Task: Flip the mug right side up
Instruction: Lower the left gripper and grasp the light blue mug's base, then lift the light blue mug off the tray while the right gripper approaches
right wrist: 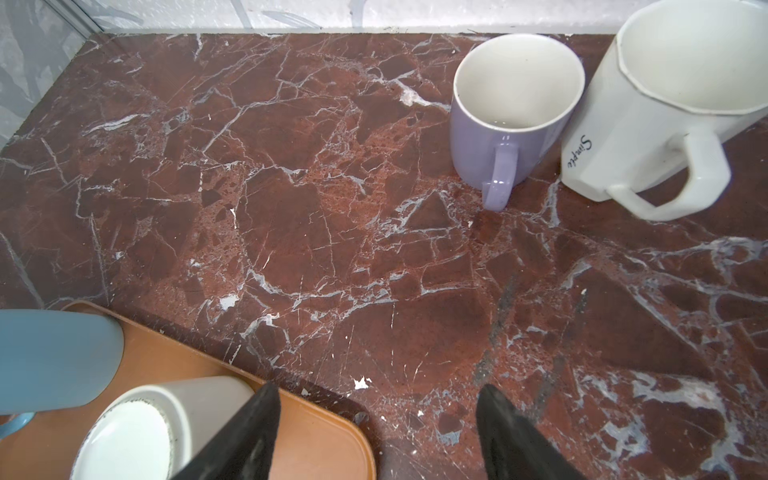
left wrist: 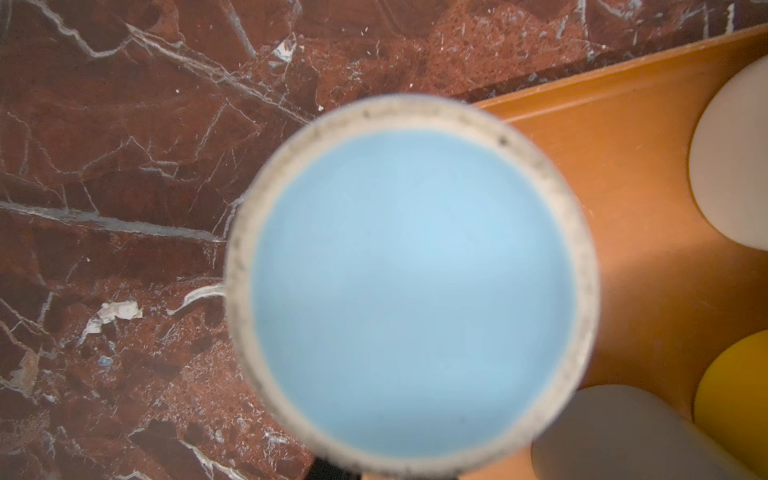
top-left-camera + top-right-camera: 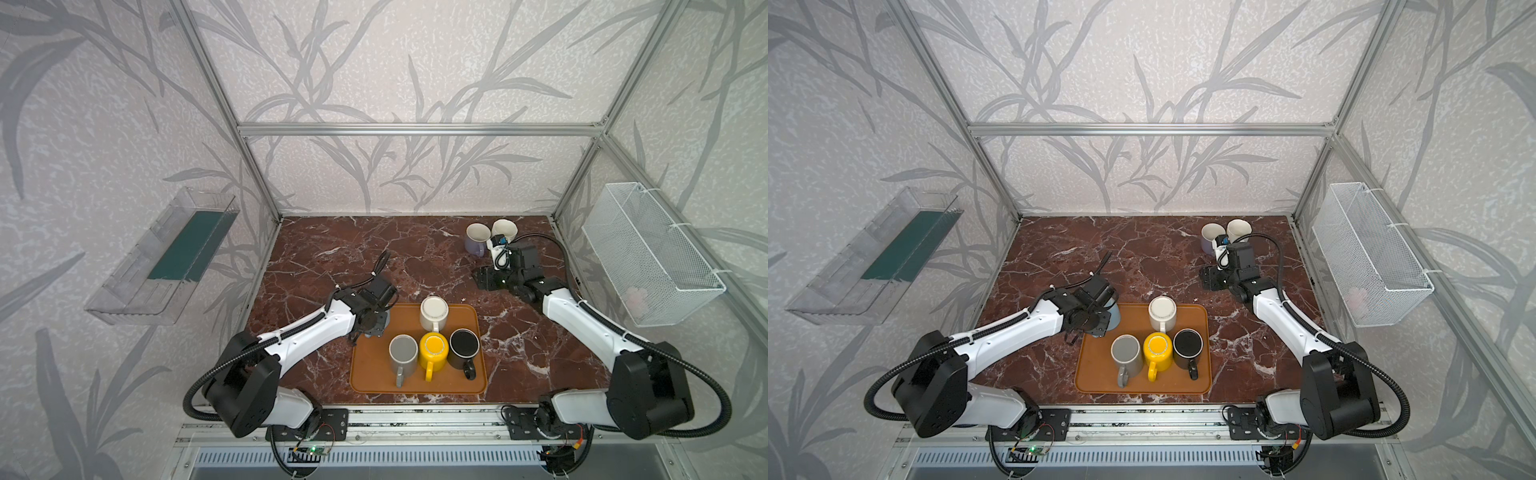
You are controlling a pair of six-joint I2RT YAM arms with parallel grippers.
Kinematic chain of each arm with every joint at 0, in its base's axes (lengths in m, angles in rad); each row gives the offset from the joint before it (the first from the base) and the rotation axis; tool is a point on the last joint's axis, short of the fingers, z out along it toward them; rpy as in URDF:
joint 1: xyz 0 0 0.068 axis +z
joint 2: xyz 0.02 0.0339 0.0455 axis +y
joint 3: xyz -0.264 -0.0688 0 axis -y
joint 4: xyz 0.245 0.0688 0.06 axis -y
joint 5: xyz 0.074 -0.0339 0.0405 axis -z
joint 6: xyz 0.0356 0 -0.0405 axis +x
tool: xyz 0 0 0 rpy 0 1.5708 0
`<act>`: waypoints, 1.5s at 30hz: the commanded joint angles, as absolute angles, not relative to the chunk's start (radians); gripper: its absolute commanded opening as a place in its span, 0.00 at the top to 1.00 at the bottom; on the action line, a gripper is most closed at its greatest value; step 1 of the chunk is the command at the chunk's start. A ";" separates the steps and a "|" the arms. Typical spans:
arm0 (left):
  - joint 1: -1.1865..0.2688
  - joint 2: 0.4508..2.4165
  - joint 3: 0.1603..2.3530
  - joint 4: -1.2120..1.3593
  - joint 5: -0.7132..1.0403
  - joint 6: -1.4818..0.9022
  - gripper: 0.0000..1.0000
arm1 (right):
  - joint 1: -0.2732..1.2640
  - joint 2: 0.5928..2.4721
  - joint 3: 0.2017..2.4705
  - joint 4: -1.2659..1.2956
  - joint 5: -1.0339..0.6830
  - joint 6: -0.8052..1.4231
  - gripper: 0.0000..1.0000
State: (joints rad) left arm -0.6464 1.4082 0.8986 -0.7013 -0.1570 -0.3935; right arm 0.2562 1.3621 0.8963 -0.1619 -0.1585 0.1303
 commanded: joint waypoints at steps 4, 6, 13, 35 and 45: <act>-0.638 1.411 0.885 -0.649 -0.172 -0.397 0.91 | 0.256 1.333 0.905 -0.170 -0.166 0.134 0.25; -0.637 1.416 0.886 -0.644 -0.167 -0.397 0.91 | 0.256 1.334 0.905 -0.170 -0.166 0.133 0.25; -0.632 1.420 0.885 -0.644 -0.165 -0.399 0.94 | 0.256 1.335 0.905 -0.169 -0.165 0.133 0.25; -0.547 1.271 0.905 -0.450 -0.014 -0.386 1.00 | 0.300 1.364 0.901 -0.033 -0.349 0.243 0.26; -0.472 1.192 0.898 -0.310 0.146 -0.402 1.00 | 0.359 1.383 0.859 0.106 -0.426 0.334 0.27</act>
State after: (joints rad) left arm -0.4870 1.2404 0.8936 -0.4427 0.0860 -0.3969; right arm 0.3447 1.3655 0.8787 0.0288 -0.3775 0.2886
